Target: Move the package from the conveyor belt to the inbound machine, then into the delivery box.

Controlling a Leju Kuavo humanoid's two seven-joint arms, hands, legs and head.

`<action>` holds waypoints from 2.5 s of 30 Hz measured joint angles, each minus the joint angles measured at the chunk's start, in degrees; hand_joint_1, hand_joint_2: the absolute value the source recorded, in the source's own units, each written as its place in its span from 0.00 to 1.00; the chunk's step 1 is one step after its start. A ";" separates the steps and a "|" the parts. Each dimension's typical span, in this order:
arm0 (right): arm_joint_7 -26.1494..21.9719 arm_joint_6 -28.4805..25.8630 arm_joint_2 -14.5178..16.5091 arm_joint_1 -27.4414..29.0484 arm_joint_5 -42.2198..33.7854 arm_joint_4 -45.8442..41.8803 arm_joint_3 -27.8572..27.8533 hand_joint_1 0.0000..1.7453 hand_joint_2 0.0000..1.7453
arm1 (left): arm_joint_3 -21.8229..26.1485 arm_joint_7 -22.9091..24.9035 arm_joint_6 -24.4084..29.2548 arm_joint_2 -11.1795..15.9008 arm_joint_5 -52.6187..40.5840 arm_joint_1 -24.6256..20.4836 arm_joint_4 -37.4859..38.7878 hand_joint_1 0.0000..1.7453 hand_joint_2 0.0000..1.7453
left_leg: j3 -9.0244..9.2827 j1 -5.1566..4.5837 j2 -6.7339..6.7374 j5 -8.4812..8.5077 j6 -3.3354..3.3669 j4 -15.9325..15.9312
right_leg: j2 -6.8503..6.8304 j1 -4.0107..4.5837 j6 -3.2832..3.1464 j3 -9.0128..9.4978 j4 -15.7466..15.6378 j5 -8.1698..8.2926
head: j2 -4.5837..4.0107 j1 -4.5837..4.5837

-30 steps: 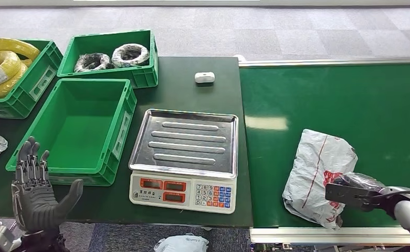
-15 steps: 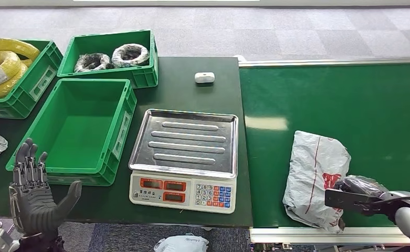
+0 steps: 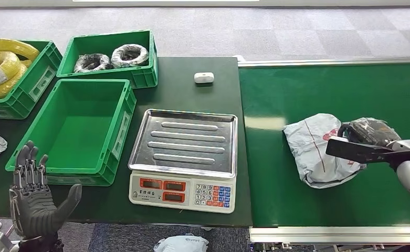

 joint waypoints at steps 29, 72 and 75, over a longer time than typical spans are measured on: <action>1.02 -14.15 40.62 -19.20 10.43 16.69 10.08 1.00 1.00 | -3.01 0.56 -5.02 -1.54 -1.85 -9.29 6.77 0.00 1.00 | 0.01 0.05 0.11 0.07 -0.09 -0.01 | 0.14 0.06 -0.02 -0.10 0.10 0.01 | 0.00 0.02; 0.95 -19.23 52.86 -22.30 20.48 39.39 14.80 0.00 1.00 | -1.46 0.00 -3.41 -3.34 -1.03 -9.87 8.44 0.00 1.00 | 0.00 0.04 0.01 0.07 -0.10 0.01 | 0.11 0.04 -0.03 -0.10 0.08 0.01 | 0.00 0.04; -0.42 -18.75 51.58 -21.82 20.25 40.46 14.79 0.00 1.00 | -1.23 0.00 -3.14 -3.28 -1.03 -9.43 7.85 0.00 1.00 | 0.00 0.04 0.02 0.07 -0.10 0.00 | 0.12 0.04 -0.03 -0.11 0.08 0.01 | 0.00 0.04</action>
